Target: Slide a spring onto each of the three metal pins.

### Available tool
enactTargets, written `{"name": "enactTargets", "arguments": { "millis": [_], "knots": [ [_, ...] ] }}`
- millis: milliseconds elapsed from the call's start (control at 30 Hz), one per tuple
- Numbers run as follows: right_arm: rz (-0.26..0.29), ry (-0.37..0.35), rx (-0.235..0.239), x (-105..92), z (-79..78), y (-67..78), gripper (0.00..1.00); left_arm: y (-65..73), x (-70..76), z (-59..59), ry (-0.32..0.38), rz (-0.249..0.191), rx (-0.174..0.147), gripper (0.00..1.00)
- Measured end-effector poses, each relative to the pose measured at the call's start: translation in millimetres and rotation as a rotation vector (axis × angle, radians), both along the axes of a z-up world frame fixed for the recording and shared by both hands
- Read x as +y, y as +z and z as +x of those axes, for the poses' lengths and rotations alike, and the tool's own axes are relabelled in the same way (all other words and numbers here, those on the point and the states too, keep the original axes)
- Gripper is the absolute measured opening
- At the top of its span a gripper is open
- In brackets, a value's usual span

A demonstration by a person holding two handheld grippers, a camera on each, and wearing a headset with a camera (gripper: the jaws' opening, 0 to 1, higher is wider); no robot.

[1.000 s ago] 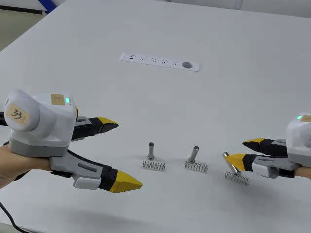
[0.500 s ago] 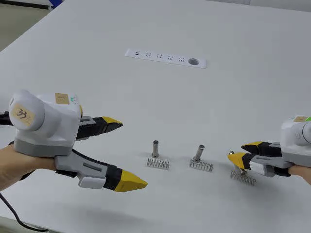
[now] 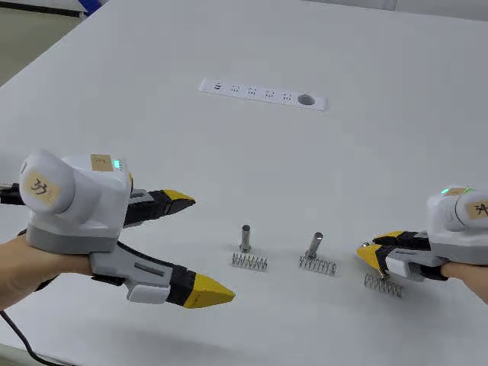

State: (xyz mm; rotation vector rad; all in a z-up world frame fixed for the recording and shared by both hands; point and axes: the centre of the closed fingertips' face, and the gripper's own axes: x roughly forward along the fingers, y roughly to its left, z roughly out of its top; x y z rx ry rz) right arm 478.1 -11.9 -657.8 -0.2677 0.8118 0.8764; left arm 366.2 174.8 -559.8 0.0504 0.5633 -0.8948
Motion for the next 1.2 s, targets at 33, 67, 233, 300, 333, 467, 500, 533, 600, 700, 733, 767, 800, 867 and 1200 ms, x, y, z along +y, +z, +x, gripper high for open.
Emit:
{"name": "enactTargets", "arguments": {
  "millis": [33,67,233,300,333,467,500,533,600,700,733,767,800,867,1200],
  "knots": [
    [-0.005,-0.004,0.002,-0.3,-0.2,-1.1,0.2,0.4,1.2,0.1,0.004,-0.003,0.0,0.94],
    [-0.011,-0.005,0.002,-0.6,-0.5,-2.0,0.19,0.5,1.9,0.0,0.007,-0.005,0.0,0.94],
    [-0.05,0.022,-0.006,-1.1,-0.4,-8.3,0.16,-0.8,3.4,-1.0,0.009,0.0,0.002,0.94],
    [-0.083,0.044,-0.027,-1.9,0.3,-8.7,0.15,-1.2,3.4,-0.7,0.01,0.0,0.001,0.94],
    [-0.099,0.059,-0.038,-2.0,0.7,-8.8,0.15,-1.4,3.3,-0.4,0.011,0.0,0.0,0.94],
    [-0.11,0.039,-0.03,-0.5,0.9,-9.4,0.12,-3.4,3.3,3.3,0.015,0.006,-0.002,0.93],
    [-0.112,0.037,-0.031,0.5,0.6,-9.1,0.12,-3.1,3.6,4.6,0.02,0.005,-0.004,0.93],
    [-0.111,0.026,-0.022,1.6,-0.6,-9.0,0.11,-2.3,3.5,5.9,0.024,0.001,-0.006,0.93],
    [-0.118,0.015,-0.005,1.1,2.4,-9.3,0.1,0.8,2.5,7.9,0.028,-0.01,-0.012,0.93],
    [-0.138,0.019,0.013,1.9,2.6,-10.0,0.09,4.2,1.3,9.6,0.025,-0.011,-0.024,0.93],
    [-0.143,0.012,0.023,1.8,3.0,-10.4,0.09,4.7,1.3,10.4,0.025,-0.006,-0.029,0.93],
    [-0.142,0.009,0.025,2.3,2.7,-10.2,0.09,4.6,1.4,11.0,0.025,-0.004,-0.031,0.93],
    [-0.141,0.002,0.031,2.2,1.9,-10.0,0.09,4.4,1.6,12.0,0.028,-0.001,-0.033,0.93],
    [-0.129,-0.014,0.044,2.5,-0.1,-8.9,0.09,4.2,1.8,13.8,0.037,0.001,-0.037,0.93],
    [-0.115,-0.058,0.002,-0.2,4.6,-1.8,0.08,6.7,-3.3,12.4,0.03,-0.006,-0.04,0.92]
  ]
}}
